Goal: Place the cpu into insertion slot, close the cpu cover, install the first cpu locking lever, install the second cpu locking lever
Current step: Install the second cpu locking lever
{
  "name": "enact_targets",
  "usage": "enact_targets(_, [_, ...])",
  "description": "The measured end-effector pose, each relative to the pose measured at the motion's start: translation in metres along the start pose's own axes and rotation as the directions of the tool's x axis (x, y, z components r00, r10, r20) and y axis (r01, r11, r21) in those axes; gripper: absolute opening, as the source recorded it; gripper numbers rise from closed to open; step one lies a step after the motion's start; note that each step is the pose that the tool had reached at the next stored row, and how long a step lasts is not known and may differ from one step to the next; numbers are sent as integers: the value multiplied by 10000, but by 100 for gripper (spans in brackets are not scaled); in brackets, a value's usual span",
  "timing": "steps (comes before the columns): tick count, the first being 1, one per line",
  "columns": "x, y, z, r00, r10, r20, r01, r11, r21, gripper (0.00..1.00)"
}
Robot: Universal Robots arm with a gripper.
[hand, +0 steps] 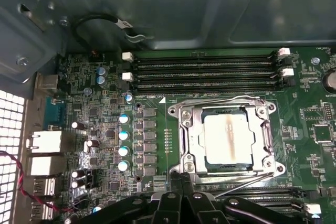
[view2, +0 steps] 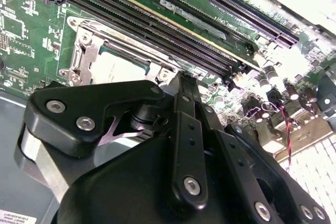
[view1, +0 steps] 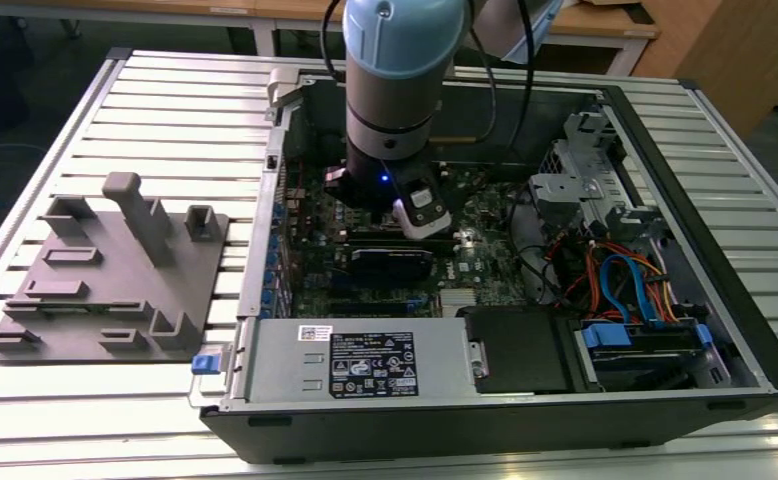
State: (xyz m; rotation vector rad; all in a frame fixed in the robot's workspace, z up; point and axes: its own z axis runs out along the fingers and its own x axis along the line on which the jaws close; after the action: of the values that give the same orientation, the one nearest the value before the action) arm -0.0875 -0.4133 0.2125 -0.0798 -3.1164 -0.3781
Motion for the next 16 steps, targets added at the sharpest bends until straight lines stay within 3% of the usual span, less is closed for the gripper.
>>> enact_targets(11, [1, 29, -117, 10000, 0, 0, 0, 10000, 4, 11])
enact_targets(16, [1, 37, -115, 10000, 0, 0, 0, 10000, -2, 11])
